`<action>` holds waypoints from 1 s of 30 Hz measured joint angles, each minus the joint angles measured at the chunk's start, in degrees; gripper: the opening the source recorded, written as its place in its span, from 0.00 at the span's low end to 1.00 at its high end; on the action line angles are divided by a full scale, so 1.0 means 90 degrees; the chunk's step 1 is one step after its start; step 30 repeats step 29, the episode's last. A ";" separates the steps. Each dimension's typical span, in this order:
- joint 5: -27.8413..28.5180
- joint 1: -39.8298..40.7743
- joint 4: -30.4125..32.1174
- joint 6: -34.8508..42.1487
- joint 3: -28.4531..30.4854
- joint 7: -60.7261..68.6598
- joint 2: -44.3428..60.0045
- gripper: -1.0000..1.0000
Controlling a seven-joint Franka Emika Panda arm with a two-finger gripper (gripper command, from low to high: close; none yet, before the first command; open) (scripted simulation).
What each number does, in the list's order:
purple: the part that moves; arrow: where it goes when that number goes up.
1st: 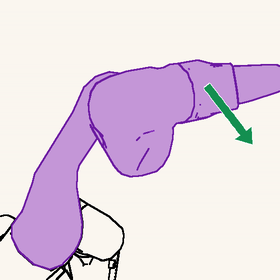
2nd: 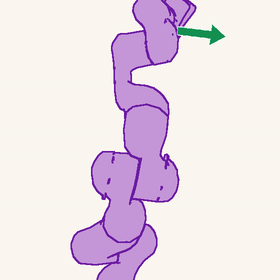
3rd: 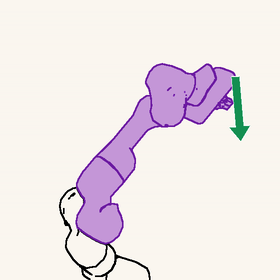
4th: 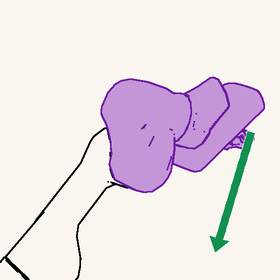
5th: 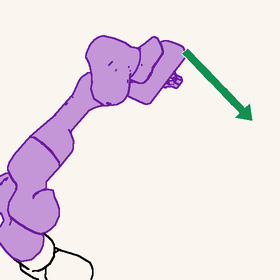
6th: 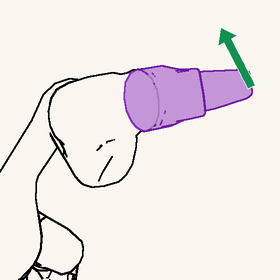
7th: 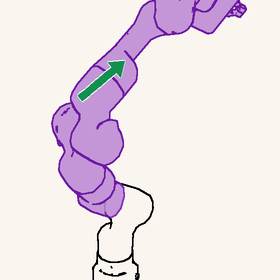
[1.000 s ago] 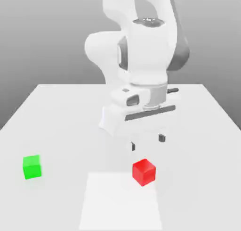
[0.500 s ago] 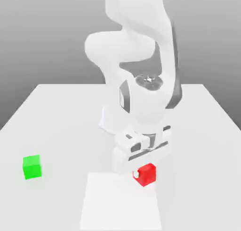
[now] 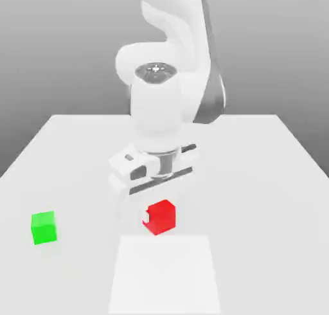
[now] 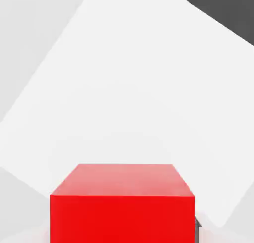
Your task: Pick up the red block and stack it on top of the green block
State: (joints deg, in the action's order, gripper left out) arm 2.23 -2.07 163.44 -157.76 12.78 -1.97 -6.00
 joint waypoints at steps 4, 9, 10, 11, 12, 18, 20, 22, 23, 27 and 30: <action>0.0130 0.0520 -0.0244 0.0211 0.0692 0.1135 0.0020 0.00; 0.0294 0.1192 -0.0549 0.0473 0.1545 0.2553 0.0053 0.00; 0.0326 0.1332 -0.0610 0.0525 0.1715 0.2839 0.0060 0.00; 0.0353 0.1468 -0.0670 0.0573 0.1879 0.3120 0.0072 0.00; 0.0358 0.1593 -0.0725 0.0601 0.2023 0.3385 0.0098 0.00; -0.0764 0.1615 -0.0833 -0.0058 0.1986 0.4456 0.0966 0.00; -0.1307 0.1714 -0.0853 -0.0335 0.1781 0.4848 0.1326 0.00; -0.1782 0.1890 -0.0869 -0.0579 0.1513 0.5190 0.1640 1.00; -0.1782 0.1890 -0.0869 -0.0578 0.1513 0.5190 0.1640 1.00; -0.1782 0.1890 -0.0869 -0.0578 0.1513 0.5190 0.1640 1.00; -0.1790 0.1904 -0.0870 -0.0597 0.1499 0.5197 0.1650 1.00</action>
